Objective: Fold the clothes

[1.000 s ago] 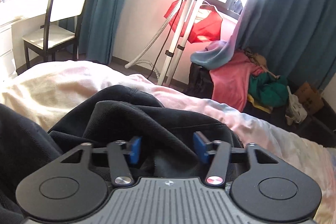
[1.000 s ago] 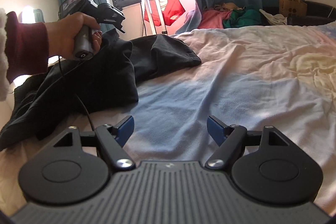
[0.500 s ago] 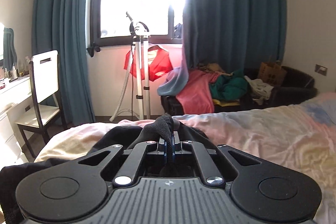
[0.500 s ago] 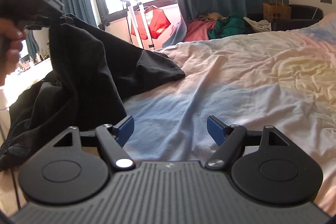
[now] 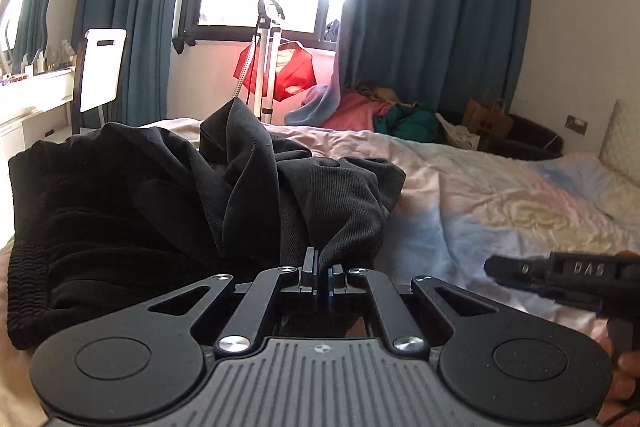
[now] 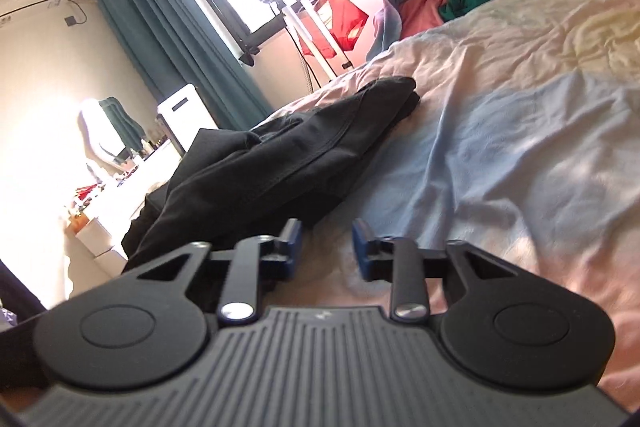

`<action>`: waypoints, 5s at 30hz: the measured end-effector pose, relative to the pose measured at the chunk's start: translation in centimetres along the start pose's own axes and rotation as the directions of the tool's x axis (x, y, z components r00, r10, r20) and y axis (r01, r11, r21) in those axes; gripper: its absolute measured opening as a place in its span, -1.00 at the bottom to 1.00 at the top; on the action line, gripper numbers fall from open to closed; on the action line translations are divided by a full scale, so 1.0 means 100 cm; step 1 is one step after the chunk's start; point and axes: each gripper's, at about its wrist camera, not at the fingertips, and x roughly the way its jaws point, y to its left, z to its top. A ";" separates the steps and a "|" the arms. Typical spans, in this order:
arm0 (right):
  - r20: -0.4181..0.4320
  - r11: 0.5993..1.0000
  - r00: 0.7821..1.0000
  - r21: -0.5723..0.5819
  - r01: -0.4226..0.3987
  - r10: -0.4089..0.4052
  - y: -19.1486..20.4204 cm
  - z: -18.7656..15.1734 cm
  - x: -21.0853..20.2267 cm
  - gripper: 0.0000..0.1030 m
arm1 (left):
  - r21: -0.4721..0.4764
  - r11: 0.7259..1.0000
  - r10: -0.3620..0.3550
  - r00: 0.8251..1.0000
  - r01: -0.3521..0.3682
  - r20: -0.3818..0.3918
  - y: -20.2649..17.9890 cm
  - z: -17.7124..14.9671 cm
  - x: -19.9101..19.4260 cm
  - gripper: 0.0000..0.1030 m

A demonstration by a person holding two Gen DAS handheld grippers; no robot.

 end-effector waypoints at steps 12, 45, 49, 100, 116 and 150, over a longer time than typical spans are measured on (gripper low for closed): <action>-0.024 0.936 0.998 0.349 -0.053 0.065 -0.029 0.037 0.092 0.19 | -0.203 0.979 -0.028 0.999 0.022 -0.024 0.047 -0.012 0.023 -0.90; -0.003 0.812 0.880 0.384 0.439 -0.475 -0.156 0.073 0.028 -0.66 | -0.117 0.974 -0.204 0.975 0.193 -0.086 0.021 -0.056 0.064 -0.89; 0.013 0.823 0.937 0.483 0.299 -0.349 -0.144 0.061 0.006 -0.60 | -0.107 0.980 -0.181 0.978 0.170 -0.101 0.017 -0.065 0.062 -0.89; 0.144 0.888 0.902 0.294 0.354 -0.407 -0.173 0.112 0.059 -0.74 | -0.911 0.395 0.116 0.991 -0.113 -0.073 0.250 -0.034 0.032 -0.81; 0.046 0.699 0.705 0.192 0.689 -0.707 -0.190 0.101 0.057 -0.74 | -0.841 0.447 0.259 0.944 -0.304 -0.204 0.383 -0.002 -0.109 -0.84; 0.287 0.946 0.917 -0.089 0.313 -0.276 -0.022 0.074 -0.031 0.44 | -0.162 0.955 0.258 0.965 -0.248 0.044 0.079 0.028 -0.109 0.88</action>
